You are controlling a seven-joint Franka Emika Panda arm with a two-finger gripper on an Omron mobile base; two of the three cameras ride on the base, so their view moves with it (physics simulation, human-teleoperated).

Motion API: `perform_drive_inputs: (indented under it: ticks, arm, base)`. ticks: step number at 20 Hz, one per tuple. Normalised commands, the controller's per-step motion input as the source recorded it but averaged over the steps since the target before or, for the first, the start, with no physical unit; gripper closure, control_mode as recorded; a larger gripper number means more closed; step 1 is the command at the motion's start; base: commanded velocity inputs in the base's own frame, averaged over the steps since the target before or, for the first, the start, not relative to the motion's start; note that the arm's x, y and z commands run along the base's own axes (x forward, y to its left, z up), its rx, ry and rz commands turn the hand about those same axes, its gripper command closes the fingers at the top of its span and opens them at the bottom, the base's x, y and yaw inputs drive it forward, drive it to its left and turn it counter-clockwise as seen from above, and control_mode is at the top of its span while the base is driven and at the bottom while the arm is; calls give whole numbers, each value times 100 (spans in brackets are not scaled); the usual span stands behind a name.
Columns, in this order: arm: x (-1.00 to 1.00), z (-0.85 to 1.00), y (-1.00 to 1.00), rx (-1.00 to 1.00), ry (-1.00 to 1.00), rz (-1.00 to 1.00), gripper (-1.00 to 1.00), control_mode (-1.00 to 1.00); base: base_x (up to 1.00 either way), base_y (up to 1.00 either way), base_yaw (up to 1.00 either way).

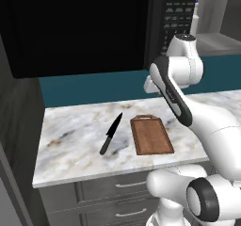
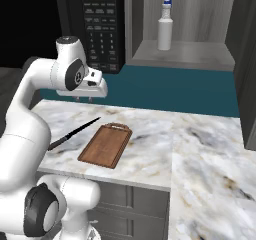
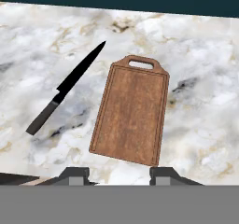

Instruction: Move the cutting board and knife to the sink. Then move spray from the cabinet to the counter.

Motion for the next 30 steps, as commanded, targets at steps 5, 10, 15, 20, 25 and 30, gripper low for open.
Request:
perform_drive_inputs:
  ticks: [5, 10, 15, 20, 25, 30]
  arm:
    - [-8, 0, 0, 0, -2, 0, -100, -100]
    - [-32, -5, -10, 0, -6, 0, -100, -100]
    - [-41, -13, -19, 3, -16, 0, -100, -100]
    - [-15, -19, -6, 3, -10, 0, -100, -100]
    - [2, -21, 6, 0, -6, 0, -100, -100]
    - [20, -22, 0, 0, 0, 0, -100, -100]
  base:
    - [0, 0, 0]
    - [0, 0, 0]
    - [0, 0, 0]
    - [0, 0, 0]
    - [0, 0, 0]
    - [0, 0, 0]
